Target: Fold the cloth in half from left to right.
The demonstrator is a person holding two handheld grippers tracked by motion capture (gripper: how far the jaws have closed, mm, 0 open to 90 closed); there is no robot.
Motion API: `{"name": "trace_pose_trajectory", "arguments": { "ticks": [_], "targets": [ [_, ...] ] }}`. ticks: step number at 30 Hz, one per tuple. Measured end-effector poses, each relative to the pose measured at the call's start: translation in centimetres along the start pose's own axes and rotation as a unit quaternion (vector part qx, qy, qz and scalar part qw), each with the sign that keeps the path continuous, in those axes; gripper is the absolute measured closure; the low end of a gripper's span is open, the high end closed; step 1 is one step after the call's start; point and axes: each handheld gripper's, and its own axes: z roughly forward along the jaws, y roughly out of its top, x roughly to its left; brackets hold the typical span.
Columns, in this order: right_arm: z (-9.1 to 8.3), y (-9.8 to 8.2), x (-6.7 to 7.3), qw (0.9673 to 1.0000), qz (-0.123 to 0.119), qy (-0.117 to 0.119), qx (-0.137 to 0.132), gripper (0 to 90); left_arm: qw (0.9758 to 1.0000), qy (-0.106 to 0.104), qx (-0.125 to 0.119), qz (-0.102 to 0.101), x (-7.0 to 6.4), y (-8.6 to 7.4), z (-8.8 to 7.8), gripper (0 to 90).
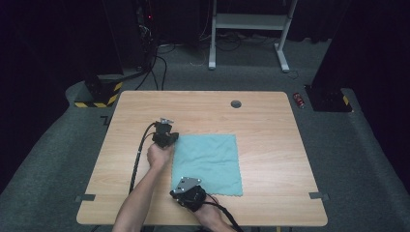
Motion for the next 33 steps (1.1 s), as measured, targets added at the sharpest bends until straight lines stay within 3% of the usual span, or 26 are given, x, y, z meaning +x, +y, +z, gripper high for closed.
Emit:
{"name": "trace_pose_trajectory", "arguments": {
  "ticks": [12, 31, 33],
  "targets": [
    [-0.9, 0.8, 0.2, 0.9999, 0.003, 0.006, -0.015, 90.0, 0.9994, -0.019, -0.027, -0.009, 0.3, 0.6, -1.6, 90.0],
    [-1.9, 2.6, 0.2, 0.9989, 0.003, 0.024, -0.040, 90.0, 0.9986, -0.026, -0.040, -0.022, 1.7, 1.0, -3.5, 90.0],
    [-2.0, 3.0, 0.4, 0.9988, 0.001, 0.026, -0.042, 90.0, 0.9992, -0.024, -0.030, -0.012, 1.9, 1.3, -3.8, 90.0]
  ]
}}
